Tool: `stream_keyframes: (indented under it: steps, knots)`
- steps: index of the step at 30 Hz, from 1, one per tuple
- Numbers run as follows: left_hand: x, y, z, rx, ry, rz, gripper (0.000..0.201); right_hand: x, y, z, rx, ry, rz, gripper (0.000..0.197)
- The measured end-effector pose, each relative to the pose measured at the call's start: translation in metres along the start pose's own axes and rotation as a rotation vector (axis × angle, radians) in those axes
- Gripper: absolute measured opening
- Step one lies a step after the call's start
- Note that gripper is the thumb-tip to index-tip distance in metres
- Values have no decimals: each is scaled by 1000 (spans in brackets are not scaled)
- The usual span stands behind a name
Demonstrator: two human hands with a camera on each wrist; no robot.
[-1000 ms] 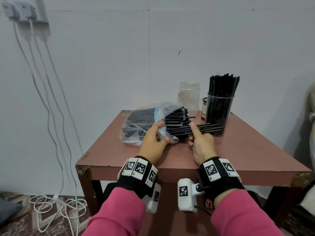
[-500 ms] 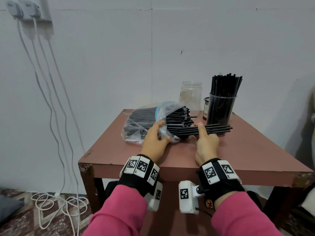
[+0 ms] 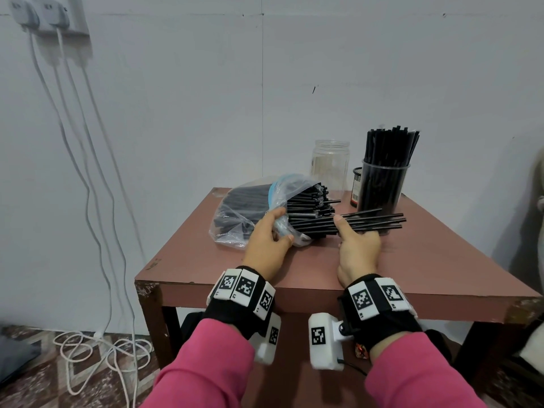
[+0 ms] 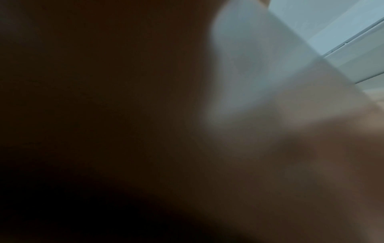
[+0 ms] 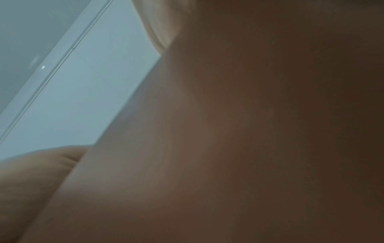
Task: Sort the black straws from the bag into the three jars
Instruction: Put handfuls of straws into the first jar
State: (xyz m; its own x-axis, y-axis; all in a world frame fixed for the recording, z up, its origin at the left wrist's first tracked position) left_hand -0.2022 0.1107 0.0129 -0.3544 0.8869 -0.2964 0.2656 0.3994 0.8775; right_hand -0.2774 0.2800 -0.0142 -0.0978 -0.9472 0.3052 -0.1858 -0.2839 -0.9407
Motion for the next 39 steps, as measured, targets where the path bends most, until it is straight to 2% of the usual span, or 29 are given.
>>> stream_keyframes:
  steps: [4, 7, 9, 11, 14, 15, 20, 25, 31, 34, 36, 39]
  knots:
    - [0, 1, 1, 0, -13, -2, 55, 3, -6, 4, 22, -46, -16, 45]
    - [0, 1, 2, -14, -14, -12, 54, 6, -2, 2, 53, -80, 10, 69]
    - [1, -1, 2, -27, -14, -7, 54, 6, -1, 2, 44, -80, 2, 73]
    - [2, -2, 1, -37, -13, -9, 54, 1, -4, 3, 41, -37, -43, 61]
    - [1, -2, 1, -44, -9, -9, 54, -8, -11, 8, 37, 59, -179, 24]
    - [0, -2, 2, -43, -8, -6, 53, -10, -14, 8, 25, 75, -225, 17]
    - [1, -1, 2, -51, -16, -8, 53, -7, -18, 8, -2, 48, -306, 17]
    - [-1, 2, 3, -37, -12, 5, 53, -6, -28, 10, -6, -2, -532, 14]
    - [-1, 3, 2, 7, -2, 21, 51, -33, -61, 5, -87, -5, -462, 10]
    - [-1, 5, 2, 41, 11, 40, 38, -47, -84, 3, -135, -24, -457, 13]
    - [-3, 9, 3, 58, 50, 30, 29, -53, -100, 3, -170, -36, -435, 16]
    - [-12, 15, 9, 39, 206, 73, 23, -56, -120, 3, -205, -69, -406, 16]
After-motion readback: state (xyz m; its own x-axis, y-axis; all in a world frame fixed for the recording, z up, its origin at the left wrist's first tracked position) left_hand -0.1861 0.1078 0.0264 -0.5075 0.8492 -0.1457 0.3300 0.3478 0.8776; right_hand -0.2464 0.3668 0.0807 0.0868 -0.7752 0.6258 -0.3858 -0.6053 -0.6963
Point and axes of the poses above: each hand's wrist, its own z-axis away from the middle knuckle, its own x-axis out of the palm, y = z × x, the point moved 6 cm from there along -z, towards the middle knuckle, and after that the axes turned 8 degrees about -y, right-handed, at the moved point
